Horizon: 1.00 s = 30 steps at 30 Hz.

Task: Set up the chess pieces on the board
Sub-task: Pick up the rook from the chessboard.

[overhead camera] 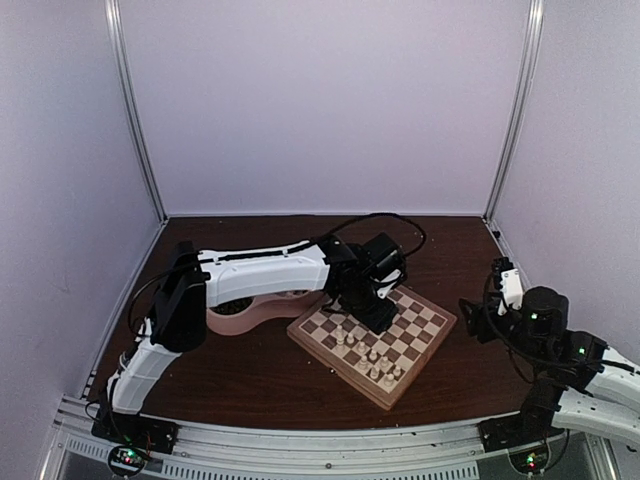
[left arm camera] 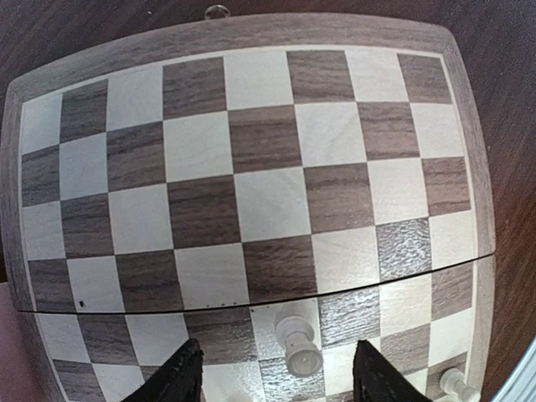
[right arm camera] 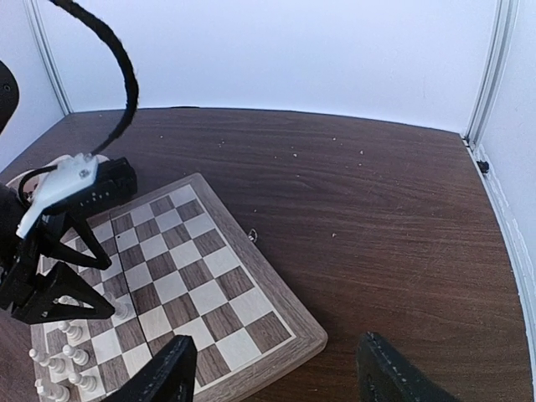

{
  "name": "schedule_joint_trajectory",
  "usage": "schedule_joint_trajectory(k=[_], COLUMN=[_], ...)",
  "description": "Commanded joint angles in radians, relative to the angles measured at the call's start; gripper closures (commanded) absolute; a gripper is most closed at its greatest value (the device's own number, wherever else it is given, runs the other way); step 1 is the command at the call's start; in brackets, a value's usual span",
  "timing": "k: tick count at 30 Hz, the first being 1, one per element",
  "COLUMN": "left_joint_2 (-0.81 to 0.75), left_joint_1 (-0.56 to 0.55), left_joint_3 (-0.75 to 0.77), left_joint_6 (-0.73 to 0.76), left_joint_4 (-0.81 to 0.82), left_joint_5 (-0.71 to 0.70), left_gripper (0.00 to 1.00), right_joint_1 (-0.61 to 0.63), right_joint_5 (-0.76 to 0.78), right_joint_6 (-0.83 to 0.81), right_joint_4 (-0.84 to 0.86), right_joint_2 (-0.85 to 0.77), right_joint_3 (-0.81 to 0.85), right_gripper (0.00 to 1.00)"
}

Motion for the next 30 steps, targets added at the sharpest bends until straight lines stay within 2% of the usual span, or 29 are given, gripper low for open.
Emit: schedule_joint_trajectory(k=[1, 12, 18, 24, 30], left_joint_2=[0.029, 0.042, 0.022, -0.056, -0.241], left_joint_1=[-0.011, -0.015, -0.023, -0.023, -0.007], left_joint_3=[0.024, 0.026, 0.023, -0.032, -0.252], left_joint_6=[0.012, 0.027, 0.032, 0.019, -0.003], left_joint_4=[0.034, 0.041, 0.041, 0.055, 0.183], left_joint_5=[-0.032, -0.035, -0.051, -0.112, -0.163], left_gripper=[0.41, 0.69, 0.91, 0.95, 0.95], right_joint_1=[0.001, 0.001, 0.001, 0.001, 0.001], right_joint_5=[0.032, 0.04, 0.042, 0.046, 0.048], right_joint_6=[0.011, 0.016, 0.018, 0.019, 0.02], right_joint_4=[0.023, 0.036, 0.04, 0.038, 0.038], right_joint_2=[-0.007, 0.04, 0.057, 0.063, 0.063], right_joint_3=[-0.012, -0.002, 0.001, 0.003, 0.001], right_gripper=[0.32, 0.29, 0.28, 0.27, 0.27])
